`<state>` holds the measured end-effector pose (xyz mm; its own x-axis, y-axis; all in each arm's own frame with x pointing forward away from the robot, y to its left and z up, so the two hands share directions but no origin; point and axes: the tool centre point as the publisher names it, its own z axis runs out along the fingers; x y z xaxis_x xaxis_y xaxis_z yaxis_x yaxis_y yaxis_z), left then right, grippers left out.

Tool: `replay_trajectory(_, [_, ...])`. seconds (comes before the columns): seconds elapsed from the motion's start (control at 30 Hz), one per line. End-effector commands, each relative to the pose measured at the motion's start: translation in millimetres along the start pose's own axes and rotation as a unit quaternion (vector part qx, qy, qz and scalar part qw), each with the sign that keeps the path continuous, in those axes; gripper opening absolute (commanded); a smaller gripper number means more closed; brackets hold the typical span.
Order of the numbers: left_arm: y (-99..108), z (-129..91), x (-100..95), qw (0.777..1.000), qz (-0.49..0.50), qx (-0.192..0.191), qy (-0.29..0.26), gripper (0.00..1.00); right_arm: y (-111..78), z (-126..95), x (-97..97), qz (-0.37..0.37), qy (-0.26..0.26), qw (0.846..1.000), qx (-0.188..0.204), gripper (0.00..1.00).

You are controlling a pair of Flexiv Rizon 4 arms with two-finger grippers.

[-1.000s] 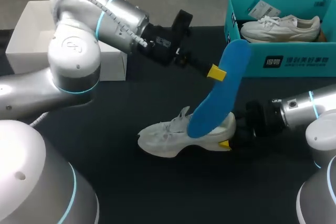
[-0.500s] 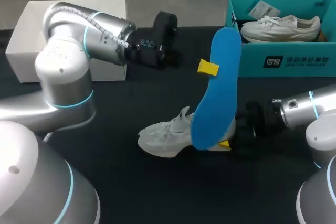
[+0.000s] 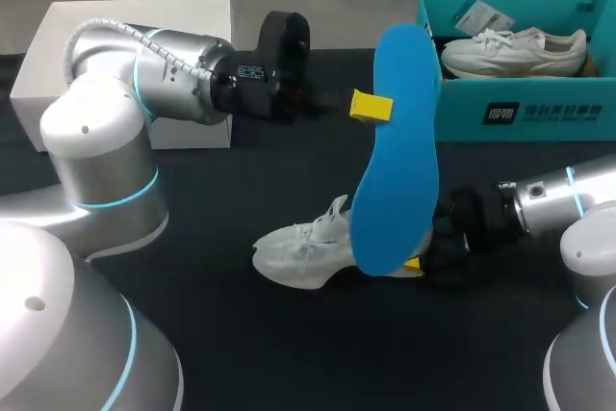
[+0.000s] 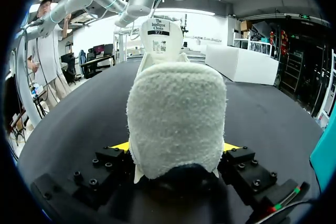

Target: Take the shoe out of the shoebox, open the shoe tongue, remove and reinsert the insole, then place the shoe into the shoebox

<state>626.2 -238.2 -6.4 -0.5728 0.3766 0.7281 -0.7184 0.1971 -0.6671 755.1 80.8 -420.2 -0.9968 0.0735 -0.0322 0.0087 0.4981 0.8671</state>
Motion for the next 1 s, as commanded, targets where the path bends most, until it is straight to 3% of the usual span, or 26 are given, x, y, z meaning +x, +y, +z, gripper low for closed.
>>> replay_trajectory(0.03, [4, -9, 19.6, 1.000, 0.003, 0.016, -0.005, 0.00, 1.1, 1, 0.9, 0.000, -0.001, 1.000, 0.002, 0.00])
replay_trajectory(0.53, [-1, -8, 52.3, 0.998, -0.006, 0.024, 0.051, 0.00, 1.1, 1, 0.9, 0.000, -0.001, 1.000, 0.002, 0.00])
replay_trajectory(1.0, [-6, -9, 54.8, 0.998, 0.002, 0.038, 0.051, 0.00, 1.1, 1, 0.9, 0.000, -0.001, 1.000, 0.002, 0.00])
